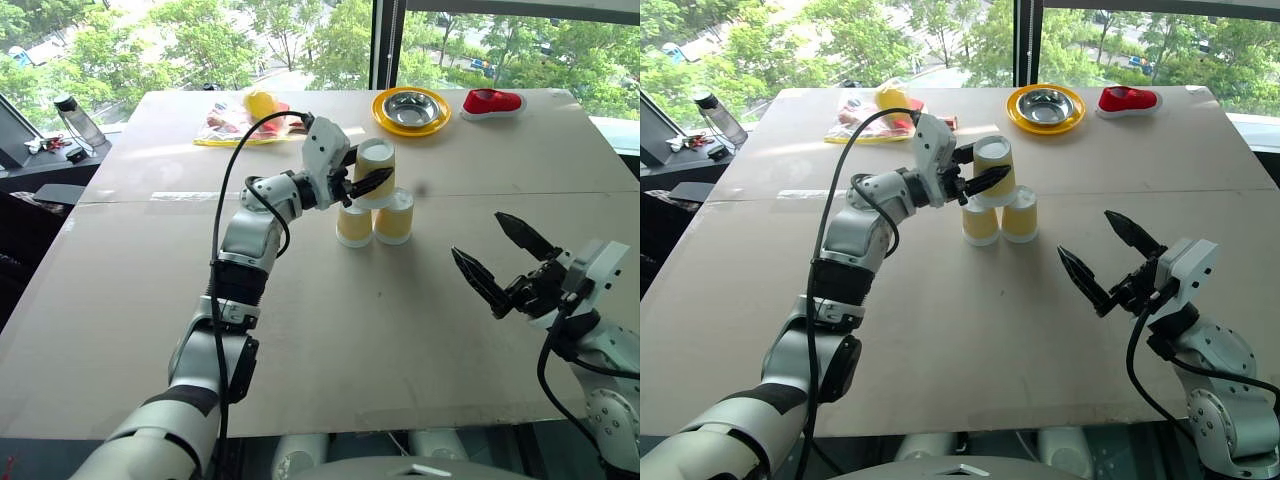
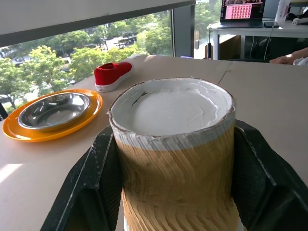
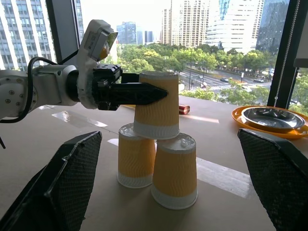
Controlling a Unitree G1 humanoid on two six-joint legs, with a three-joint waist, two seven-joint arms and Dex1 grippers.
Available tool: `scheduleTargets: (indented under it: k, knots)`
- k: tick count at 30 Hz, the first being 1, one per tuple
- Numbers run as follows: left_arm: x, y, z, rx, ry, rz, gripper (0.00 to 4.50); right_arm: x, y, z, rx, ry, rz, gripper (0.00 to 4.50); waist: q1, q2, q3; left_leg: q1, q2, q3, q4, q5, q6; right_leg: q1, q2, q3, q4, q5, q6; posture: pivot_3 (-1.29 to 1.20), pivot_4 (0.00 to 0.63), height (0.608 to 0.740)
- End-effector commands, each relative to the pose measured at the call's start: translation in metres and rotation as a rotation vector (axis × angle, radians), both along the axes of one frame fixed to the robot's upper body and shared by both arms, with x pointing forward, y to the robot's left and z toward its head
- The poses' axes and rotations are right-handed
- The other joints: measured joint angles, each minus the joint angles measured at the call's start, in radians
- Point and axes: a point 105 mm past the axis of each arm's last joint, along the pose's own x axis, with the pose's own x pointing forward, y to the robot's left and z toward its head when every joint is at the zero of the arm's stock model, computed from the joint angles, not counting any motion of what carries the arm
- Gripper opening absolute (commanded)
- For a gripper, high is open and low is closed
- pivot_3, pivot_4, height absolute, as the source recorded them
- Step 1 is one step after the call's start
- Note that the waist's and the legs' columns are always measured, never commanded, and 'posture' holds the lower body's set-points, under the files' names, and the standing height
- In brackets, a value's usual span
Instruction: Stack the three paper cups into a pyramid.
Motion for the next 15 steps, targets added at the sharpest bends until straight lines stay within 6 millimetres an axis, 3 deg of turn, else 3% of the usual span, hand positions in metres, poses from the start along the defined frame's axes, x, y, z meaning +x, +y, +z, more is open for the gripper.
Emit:
scheduleTargets:
  k: [1,15]
  knots:
    - [-0.0016,-0.0041,0.0118,-0.005,-0.054,-0.018,2.34,-0.0057,0.0025,0.0135,-0.003,-0.054,0.016,4.50,0.000,0.000,0.000,0.000,0.000,0.000,0.000,0.000,0.000,0.000,0.000,0.000,0.000,0.000,0.000,0.00,0.150,0.740]
    - [-0.0023,-0.0046,0.0089,-0.019,-0.041,-0.025,2.34,-0.0066,0.0025,0.0126,0.004,-0.052,0.027,4.50,0.000,0.000,0.000,0.000,0.000,0.000,0.000,0.000,0.000,0.000,0.000,0.000,0.000,0.000,0.000,0.00,0.150,0.740]
